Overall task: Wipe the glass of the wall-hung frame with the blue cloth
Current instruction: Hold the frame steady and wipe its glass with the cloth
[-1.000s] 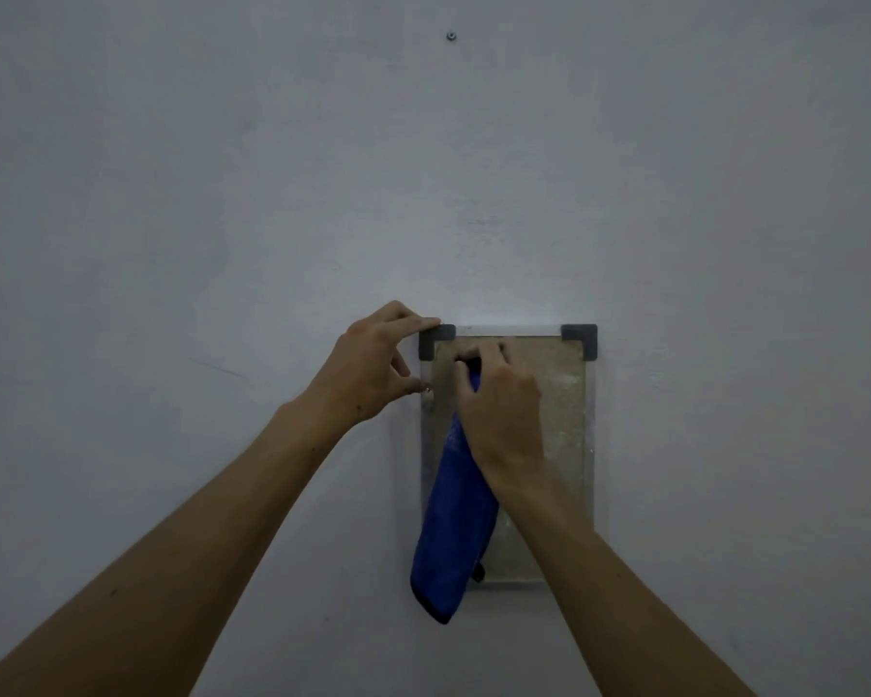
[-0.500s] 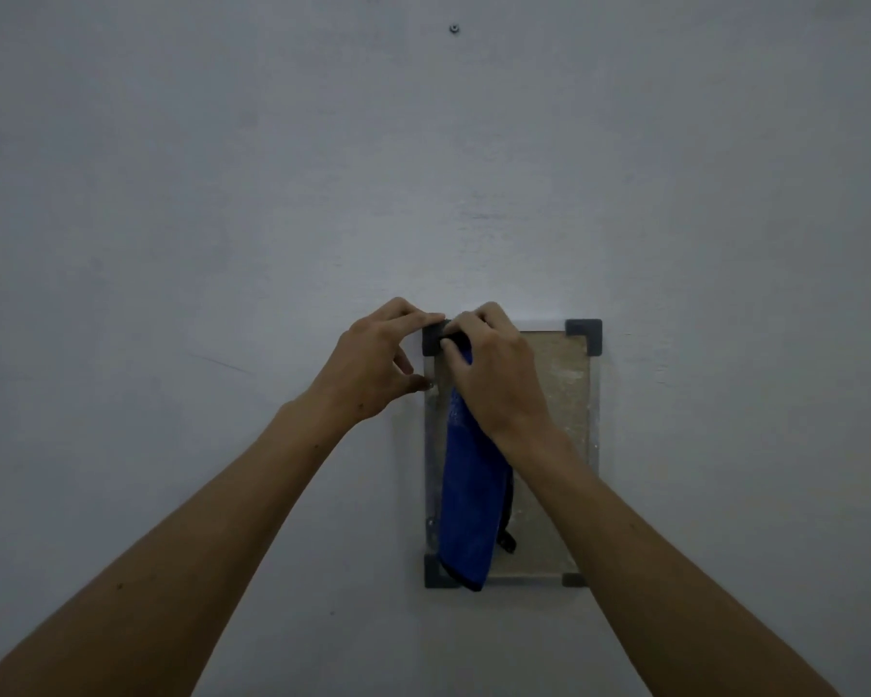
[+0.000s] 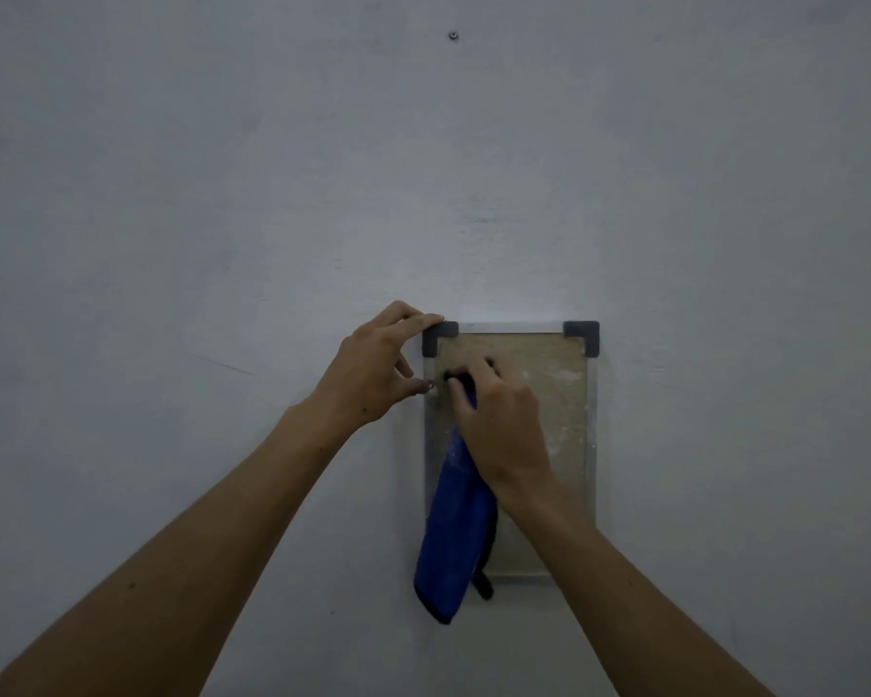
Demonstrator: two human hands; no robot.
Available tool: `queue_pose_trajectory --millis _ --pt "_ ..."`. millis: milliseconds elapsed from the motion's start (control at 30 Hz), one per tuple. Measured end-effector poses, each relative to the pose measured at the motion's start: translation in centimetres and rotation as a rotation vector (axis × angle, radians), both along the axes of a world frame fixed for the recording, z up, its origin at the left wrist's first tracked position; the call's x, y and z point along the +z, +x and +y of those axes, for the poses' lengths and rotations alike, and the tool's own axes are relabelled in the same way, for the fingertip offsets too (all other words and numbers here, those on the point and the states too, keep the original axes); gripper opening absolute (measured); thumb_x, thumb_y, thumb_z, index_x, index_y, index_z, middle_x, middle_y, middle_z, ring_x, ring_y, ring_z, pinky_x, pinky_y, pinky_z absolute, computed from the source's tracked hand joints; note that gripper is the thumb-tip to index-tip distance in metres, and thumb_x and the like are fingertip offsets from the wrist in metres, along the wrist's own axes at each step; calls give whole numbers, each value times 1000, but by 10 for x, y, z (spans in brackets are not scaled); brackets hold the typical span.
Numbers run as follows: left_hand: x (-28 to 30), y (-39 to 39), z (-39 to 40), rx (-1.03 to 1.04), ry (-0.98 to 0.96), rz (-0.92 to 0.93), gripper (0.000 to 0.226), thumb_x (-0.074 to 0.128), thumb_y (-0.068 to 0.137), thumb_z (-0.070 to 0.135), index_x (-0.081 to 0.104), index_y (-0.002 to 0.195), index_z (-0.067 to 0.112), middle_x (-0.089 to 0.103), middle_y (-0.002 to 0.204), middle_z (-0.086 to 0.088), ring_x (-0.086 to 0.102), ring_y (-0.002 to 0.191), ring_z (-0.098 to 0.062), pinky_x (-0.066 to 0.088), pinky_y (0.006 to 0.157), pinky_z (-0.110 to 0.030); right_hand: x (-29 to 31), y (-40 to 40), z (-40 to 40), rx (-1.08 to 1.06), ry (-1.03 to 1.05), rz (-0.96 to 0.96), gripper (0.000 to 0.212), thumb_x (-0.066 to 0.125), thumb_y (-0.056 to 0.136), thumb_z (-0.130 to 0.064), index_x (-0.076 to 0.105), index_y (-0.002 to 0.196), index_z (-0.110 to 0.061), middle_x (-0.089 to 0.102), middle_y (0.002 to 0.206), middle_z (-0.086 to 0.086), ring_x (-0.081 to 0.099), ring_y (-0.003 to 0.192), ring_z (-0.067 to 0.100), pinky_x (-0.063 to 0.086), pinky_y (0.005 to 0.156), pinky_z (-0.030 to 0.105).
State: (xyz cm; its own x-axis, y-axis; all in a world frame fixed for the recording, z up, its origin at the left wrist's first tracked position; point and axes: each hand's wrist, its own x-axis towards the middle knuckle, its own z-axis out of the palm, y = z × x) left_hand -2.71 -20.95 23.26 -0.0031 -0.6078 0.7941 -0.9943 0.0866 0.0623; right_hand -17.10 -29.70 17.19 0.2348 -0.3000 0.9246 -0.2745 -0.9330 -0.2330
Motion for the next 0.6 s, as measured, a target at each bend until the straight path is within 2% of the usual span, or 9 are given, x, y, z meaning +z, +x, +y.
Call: queue_pose_trajectory --millis 100,167,267,333,433,600 --pt "1 1 0 -4 8 5 79 88 71 24 51 141 29 49 125 16 64 67 1 50 73 -12 0 -2 -1 -45 120 -178 16 59 100 -18 66 109 -6 65 104 11 62 89 19 53 81 25" --pt "2 2 0 -5 12 2 78 87 72 27 51 141 29 49 125 16 65 68 0 51 72 -15 -2 7 10 -27 82 -120 16 58 100 -18 66 108 -7 65 102 9 59 85 15 53 78 26" --pt "2 2 1 0 8 -14 79 86 72 35 50 142 30 48 125 17 64 68 0 51 71 -15 -2 11 12 -8 39 -13 18 56 101 -19 66 108 -6 66 102 10 62 87 18 56 79 30" --pt "0 1 0 17 -1 -25 80 87 72 34 49 142 28 48 125 15 63 68 -2 52 72 -16 0 6 2 -26 114 -108 17 56 101 -20 65 107 -6 64 105 10 60 87 16 54 80 27" --pt "-3 -1 -2 22 -21 -21 80 87 71 33 50 142 25 48 126 13 63 66 -3 51 73 -16 -1 4 2 -71 168 -228 14 58 100 -18 64 106 -6 62 104 10 52 82 10 44 75 18" --pt "0 1 -3 27 0 -26 80 87 72 33 49 142 26 48 127 13 63 67 -1 46 69 -10 -3 8 5 -30 60 -32 18 55 101 -20 65 106 -6 64 103 10 61 85 16 54 77 26"
